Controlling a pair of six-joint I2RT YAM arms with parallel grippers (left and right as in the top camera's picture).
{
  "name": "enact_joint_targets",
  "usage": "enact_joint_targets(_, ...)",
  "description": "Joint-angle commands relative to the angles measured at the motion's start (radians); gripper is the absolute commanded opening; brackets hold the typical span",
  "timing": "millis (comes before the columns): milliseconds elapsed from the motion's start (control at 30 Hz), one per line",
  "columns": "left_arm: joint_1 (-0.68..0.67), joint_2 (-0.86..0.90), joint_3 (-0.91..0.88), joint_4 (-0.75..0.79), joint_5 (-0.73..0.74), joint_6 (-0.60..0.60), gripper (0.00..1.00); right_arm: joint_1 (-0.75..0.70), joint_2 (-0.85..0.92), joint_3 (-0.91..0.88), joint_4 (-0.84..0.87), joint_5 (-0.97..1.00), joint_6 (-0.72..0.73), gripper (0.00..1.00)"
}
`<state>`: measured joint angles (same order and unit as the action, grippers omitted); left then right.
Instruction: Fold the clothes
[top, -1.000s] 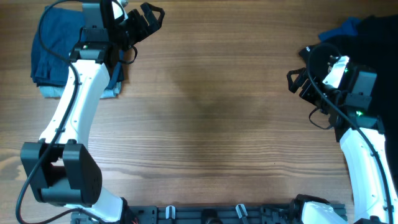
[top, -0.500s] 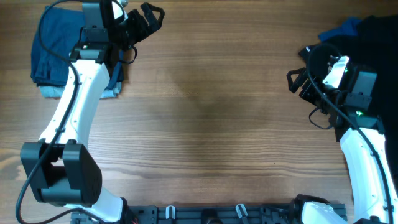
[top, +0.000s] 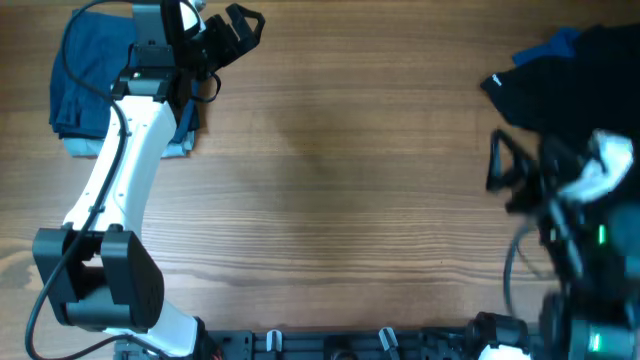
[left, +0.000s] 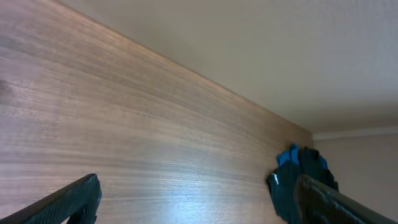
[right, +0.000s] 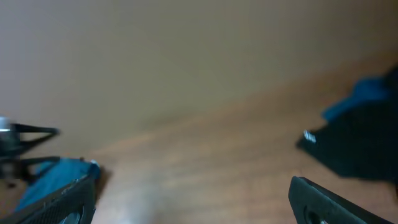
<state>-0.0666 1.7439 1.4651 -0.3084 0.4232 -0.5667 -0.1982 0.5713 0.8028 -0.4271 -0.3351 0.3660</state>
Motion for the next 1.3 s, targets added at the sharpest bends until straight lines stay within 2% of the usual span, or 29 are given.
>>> enact_joint_targets(0,-0.003,0.005,-0.006,0.000,-0.006,-0.003,1.00,-0.002,-0.231,-0.096,-0.001,0.007,0.000,0.99)
enact_joint_targets(67,-0.003,0.005,-0.006,0.000,-0.006,-0.003,1.00,-0.002,-0.347,-0.179,0.000,0.006,0.006,1.00)
enact_joint_targets(133,-0.003,0.005,-0.006,0.000,-0.006,-0.003,1.00,-0.002,-0.403,-0.256,0.021,0.006,0.075,1.00)
enact_joint_targets(233,-0.003,0.005,-0.006,0.000,-0.006,-0.003,1.00,0.029,-0.487,-0.396,0.142,0.019,0.132,1.00)
enact_joint_targets(333,-0.003,0.005,-0.006,0.000,-0.006,-0.003,1.00,0.170,-0.537,-0.445,0.212,0.188,0.127,0.99)
enact_joint_targets(367,-0.003,0.005,-0.006,0.000,-0.006,-0.003,1.00,0.241,-0.544,-0.450,0.232,0.276,0.111,0.99)
enact_joint_targets(433,-0.003,0.005,-0.006,0.000,-0.006,-0.003,1.00,0.307,-0.546,-0.451,0.291,0.328,0.035,1.00)
enact_joint_targets(533,-0.003,0.005,-0.006,0.000,-0.006,-0.003,1.00,0.312,-0.546,-0.452,0.378,0.328,-0.001,1.00)
enact_joint_targets(733,-0.003,0.005,-0.006,0.000,-0.006,-0.003,1.00,0.305,-0.556,-0.454,0.435,0.328,-0.029,0.99)
enact_joint_targets(1033,-0.003,0.005,-0.006,0.000,-0.006,-0.003,1.00,0.266,-0.568,-0.702,0.955,0.302,-0.026,0.99)
enact_joint_targets(1267,-0.003,0.005,-0.006,0.000,-0.006,-0.003,1.00,0.265,-0.568,-0.798,0.939,0.317,-0.051,1.00)
